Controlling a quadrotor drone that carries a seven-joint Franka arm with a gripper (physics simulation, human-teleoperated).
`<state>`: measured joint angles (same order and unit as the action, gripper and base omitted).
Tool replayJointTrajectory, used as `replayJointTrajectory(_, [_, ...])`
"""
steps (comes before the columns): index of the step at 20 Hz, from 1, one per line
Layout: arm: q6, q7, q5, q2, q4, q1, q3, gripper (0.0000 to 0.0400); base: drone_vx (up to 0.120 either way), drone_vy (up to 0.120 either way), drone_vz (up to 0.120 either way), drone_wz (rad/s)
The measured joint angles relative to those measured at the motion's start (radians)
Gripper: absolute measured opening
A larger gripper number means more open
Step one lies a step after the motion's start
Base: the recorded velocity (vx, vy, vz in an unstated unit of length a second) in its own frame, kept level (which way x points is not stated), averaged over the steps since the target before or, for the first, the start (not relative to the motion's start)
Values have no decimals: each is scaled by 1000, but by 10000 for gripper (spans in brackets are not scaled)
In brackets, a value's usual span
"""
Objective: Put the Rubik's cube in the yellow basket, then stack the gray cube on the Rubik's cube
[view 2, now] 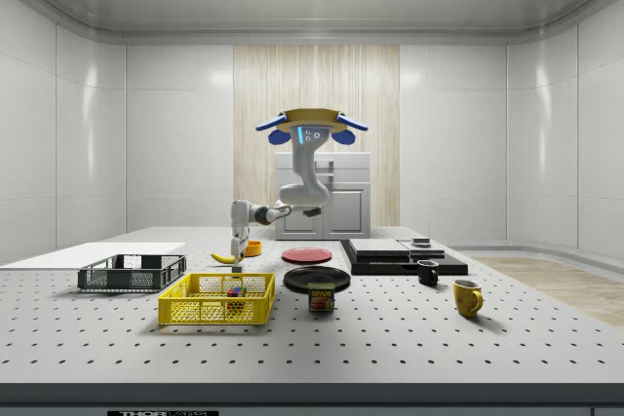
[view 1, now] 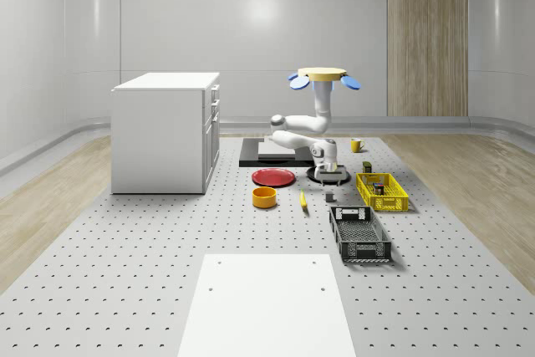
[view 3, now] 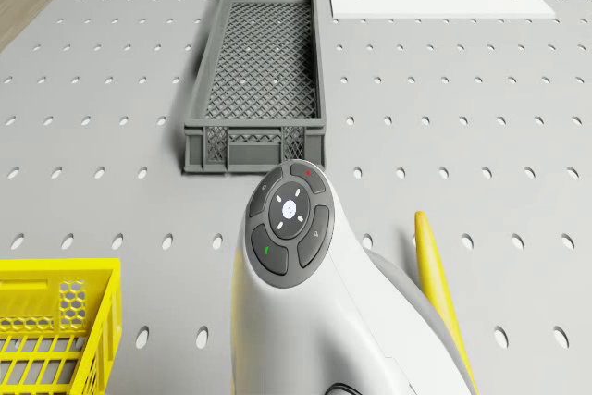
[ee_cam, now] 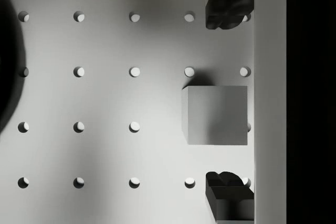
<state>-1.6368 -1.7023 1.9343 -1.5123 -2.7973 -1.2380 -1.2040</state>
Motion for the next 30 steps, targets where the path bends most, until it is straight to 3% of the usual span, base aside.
replayJointTrajectory(9, [2, 1, 1, 2, 0, 1, 0, 400, 18, 0, -49, 0])
replayJointTrajectory(19, [0, 20, 0, 0, 0, 20, 0, 400, 0, 0, 0, 0])
replayJointTrajectory(30, [-30, 26, 68, 5, 28, 10, 72, 400, 0, 0, 0, 0])
